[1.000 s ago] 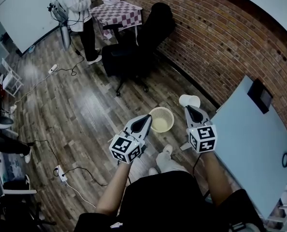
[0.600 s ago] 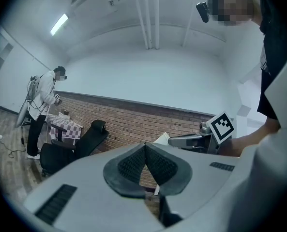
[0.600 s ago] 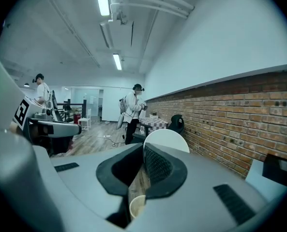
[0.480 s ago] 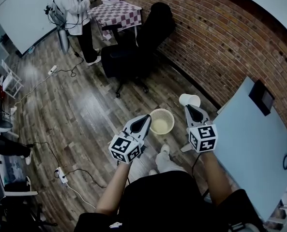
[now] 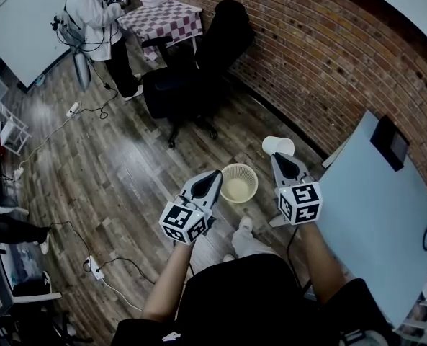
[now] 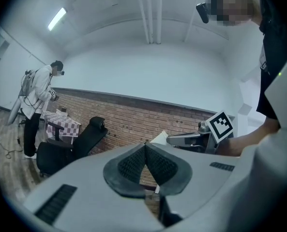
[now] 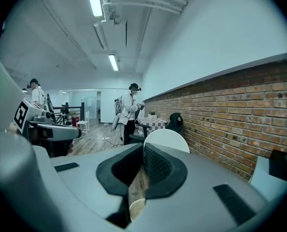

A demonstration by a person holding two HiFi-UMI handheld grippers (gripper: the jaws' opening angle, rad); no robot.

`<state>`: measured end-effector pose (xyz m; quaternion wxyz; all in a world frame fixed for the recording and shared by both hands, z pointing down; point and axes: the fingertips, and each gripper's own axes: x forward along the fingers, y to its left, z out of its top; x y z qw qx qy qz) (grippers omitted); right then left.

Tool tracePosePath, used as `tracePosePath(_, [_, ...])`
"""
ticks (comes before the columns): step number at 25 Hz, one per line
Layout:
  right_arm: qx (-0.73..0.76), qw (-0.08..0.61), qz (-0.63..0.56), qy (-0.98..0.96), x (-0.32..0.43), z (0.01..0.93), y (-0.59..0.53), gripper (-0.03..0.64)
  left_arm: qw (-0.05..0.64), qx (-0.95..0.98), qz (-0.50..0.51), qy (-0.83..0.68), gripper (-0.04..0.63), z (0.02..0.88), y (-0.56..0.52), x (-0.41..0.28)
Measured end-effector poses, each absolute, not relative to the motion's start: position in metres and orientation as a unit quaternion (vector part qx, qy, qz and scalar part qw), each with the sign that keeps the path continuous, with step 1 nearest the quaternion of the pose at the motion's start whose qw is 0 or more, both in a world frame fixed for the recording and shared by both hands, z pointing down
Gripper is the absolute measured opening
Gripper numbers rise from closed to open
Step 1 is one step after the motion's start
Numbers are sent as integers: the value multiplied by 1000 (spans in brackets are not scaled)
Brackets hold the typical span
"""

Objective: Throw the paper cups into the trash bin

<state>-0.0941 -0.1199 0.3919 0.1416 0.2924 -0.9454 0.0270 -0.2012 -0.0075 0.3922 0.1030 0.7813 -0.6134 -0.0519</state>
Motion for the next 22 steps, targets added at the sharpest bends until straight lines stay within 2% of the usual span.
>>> tracePosePath(22, [285, 142, 39, -947, -117, 411, -209, 17, 115, 784, -41, -608, 5, 408, -106, -218])
